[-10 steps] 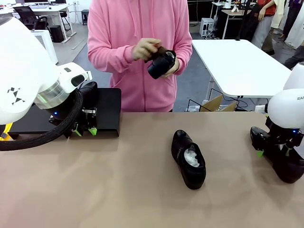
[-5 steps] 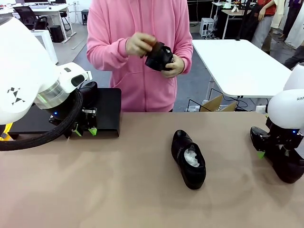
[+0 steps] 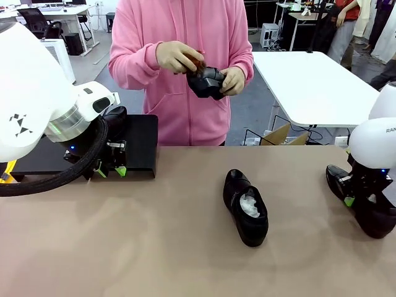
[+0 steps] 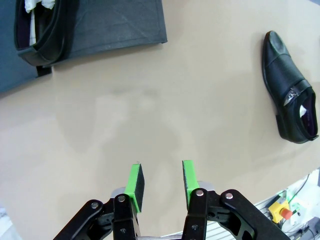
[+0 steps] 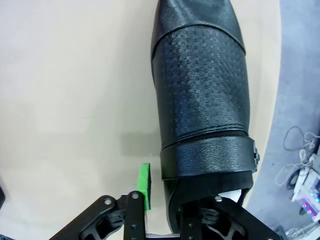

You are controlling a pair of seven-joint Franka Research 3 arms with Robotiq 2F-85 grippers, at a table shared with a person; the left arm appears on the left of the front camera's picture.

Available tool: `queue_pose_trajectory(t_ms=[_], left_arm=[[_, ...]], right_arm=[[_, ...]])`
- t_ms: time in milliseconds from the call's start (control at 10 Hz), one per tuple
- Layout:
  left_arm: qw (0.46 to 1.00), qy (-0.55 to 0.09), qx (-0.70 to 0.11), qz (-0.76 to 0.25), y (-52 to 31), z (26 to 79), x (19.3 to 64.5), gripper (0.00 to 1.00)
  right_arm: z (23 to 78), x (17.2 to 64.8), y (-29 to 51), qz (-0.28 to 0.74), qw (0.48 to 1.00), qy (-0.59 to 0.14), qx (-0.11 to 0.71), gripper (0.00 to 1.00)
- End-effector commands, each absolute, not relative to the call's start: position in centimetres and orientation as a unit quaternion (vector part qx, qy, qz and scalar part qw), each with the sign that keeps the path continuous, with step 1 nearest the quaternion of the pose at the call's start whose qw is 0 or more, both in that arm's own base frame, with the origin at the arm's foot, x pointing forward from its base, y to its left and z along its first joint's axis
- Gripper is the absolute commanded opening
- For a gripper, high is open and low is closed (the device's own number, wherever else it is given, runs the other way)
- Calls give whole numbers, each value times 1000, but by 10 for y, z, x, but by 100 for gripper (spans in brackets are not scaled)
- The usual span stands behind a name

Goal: Organize the shoes by placing them on the stand.
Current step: Pick up one Shoe and place it in the middle of the table.

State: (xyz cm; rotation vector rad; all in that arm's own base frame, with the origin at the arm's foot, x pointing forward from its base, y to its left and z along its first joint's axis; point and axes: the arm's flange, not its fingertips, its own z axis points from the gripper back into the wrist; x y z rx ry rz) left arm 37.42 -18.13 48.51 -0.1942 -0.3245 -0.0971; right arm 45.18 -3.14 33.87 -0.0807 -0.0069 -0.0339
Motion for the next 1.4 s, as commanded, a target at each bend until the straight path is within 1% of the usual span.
queue_pose_trajectory(t_ms=[0,300,400,500,600,800,900,1000,1100,1300], left_arm=[[981,-160,-99,-48,-180,487,376,44],[981,-160,-99,-48,-180,487,376,44],[981,-160,-99,-48,-180,487,376,44],[981,-160,-99,-48,-180,487,376,44],[981,-160,-99,-48,-180,487,376,44],[981,-160,-99,-48,-180,487,376,44],[981,-160,-99,-48,-180,487,376,44],[981,-160,-99,-48,-180,487,376,44],[981,-160,-99,-48,-180,487,376,44],[981,-160,-99,-48,-180,487,376,44]], right_arm=[[338,457,-31,-33,997,-15,-62,0],[338,456,-33,-45,997,-11,-67,0],[346,456,-34,-71,995,-17,-74,0],[366,456,-36,-113,990,-38,-75,0],[397,455,-37,-170,980,-79,-72,0],[452,450,-31,-238,963,-118,-36,0],[479,443,-18,-257,957,-135,-8,0],[498,432,-4,-259,956,-140,2,0],[511,420,11,-256,956,-143,5,0],[523,396,29,-236,956,-172,-14,0]])
